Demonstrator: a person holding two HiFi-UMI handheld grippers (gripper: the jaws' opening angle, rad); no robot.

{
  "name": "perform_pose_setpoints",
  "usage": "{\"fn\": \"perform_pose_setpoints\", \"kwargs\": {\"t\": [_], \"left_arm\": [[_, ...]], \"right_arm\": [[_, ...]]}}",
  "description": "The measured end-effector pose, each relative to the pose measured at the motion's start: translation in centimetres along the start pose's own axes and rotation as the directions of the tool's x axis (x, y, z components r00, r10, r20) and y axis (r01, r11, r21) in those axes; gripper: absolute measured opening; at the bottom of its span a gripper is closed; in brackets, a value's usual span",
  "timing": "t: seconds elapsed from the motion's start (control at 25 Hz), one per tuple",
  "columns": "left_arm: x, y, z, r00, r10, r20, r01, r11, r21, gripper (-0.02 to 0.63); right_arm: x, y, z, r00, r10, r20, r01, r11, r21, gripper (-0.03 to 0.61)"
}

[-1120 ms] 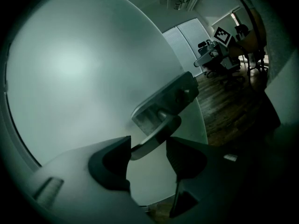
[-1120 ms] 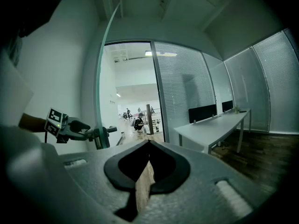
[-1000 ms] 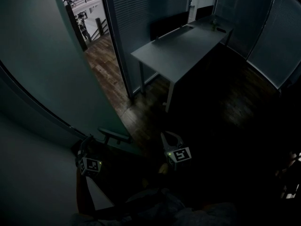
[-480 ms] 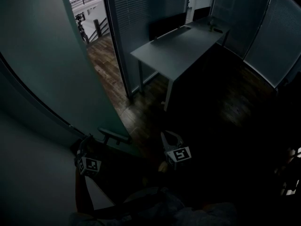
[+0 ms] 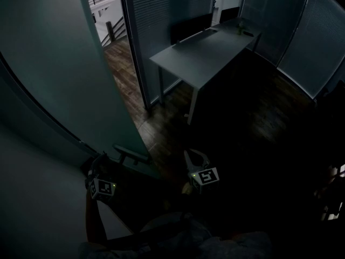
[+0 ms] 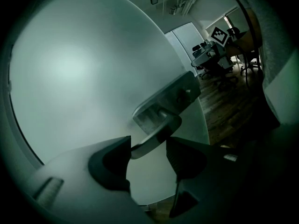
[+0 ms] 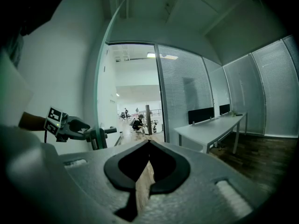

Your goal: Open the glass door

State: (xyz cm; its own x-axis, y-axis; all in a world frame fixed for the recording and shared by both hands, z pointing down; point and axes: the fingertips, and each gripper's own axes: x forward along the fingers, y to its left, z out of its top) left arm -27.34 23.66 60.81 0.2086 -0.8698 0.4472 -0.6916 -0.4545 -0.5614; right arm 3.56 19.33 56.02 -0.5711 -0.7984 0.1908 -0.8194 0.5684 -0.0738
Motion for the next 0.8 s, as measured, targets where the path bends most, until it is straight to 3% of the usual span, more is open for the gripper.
{"fn": "perform_pose_setpoints", "kwargs": {"t": [0.48,0.8], "left_arm": [[-0.63,0.07,-0.06,1.000,-0.013,0.013,0.013,1.000,0.001,0.239],[-0.79,0.23,-0.29,0.998,0.039,0.039,-0.038,0.999,-0.034,0.247]], "right_arm": [[-0.08,0.65,0.00,1.000,-0.004,-0.011,0.004,1.000,-0.007,0.002],[0.28,1.03,0.29,1.000,0.000,-0.010,0.000,1.000,-0.014,0.002]]}}
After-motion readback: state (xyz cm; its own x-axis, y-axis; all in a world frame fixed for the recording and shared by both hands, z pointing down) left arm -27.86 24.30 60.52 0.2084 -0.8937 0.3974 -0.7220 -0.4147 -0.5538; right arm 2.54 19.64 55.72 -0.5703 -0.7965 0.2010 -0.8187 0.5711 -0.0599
